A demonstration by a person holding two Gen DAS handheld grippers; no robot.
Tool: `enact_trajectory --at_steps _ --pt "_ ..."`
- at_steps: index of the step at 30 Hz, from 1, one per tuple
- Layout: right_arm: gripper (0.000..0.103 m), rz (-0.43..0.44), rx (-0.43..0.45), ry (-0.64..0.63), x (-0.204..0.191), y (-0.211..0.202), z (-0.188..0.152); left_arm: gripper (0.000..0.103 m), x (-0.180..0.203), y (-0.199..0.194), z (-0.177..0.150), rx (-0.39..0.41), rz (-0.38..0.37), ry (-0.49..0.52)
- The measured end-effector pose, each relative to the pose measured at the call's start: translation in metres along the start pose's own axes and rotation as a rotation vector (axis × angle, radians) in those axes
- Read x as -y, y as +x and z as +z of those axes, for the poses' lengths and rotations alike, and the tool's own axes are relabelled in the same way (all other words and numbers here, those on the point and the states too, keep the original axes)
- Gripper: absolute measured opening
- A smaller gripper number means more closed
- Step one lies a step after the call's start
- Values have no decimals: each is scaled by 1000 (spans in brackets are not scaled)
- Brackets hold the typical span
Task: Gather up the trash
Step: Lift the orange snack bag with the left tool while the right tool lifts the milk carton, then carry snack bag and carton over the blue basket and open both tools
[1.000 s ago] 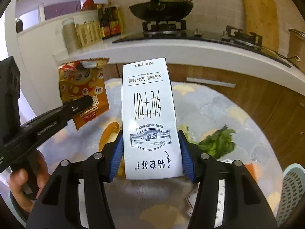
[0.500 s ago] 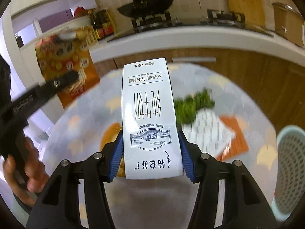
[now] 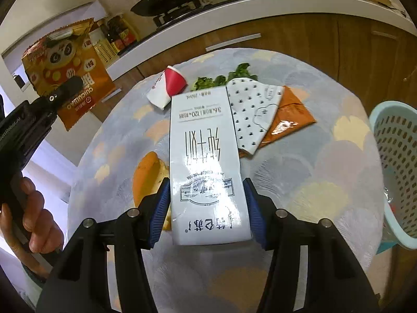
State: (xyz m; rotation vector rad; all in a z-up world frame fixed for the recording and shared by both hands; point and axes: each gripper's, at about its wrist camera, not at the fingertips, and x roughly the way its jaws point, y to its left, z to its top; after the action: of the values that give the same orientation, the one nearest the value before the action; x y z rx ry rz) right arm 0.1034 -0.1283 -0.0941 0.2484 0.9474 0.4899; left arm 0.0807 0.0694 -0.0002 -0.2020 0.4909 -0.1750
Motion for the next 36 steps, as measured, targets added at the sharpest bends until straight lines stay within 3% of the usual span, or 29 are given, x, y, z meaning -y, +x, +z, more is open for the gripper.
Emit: enact_trajectory --at_steps 7,9,13,19,27,31,36 --pt "50 -55 17 -100 -9 -15 -12 1 14 1 -2 -7 -16 8" --pt "49 -15 47 -116 -14 -28 -14 1 19 1 -2 -6 -23 9" --pt "49 -40 132 -106 -9 -58 -10 1 31 1 1 2 -61 4" --pt "49 -86 247 31 46 -114 1 1 71 17 0 -42 -158 30" --pt "49 -266 368 182 124 -178 -2 1 155 53 -9 -129 -309 109" --pt "49 -349 368 240 158 -190 -11 1 195 80 -18 -193 -374 134" --pt "49 -467 281 335 199 -173 -25 1 232 120 -44 -315 -435 155"
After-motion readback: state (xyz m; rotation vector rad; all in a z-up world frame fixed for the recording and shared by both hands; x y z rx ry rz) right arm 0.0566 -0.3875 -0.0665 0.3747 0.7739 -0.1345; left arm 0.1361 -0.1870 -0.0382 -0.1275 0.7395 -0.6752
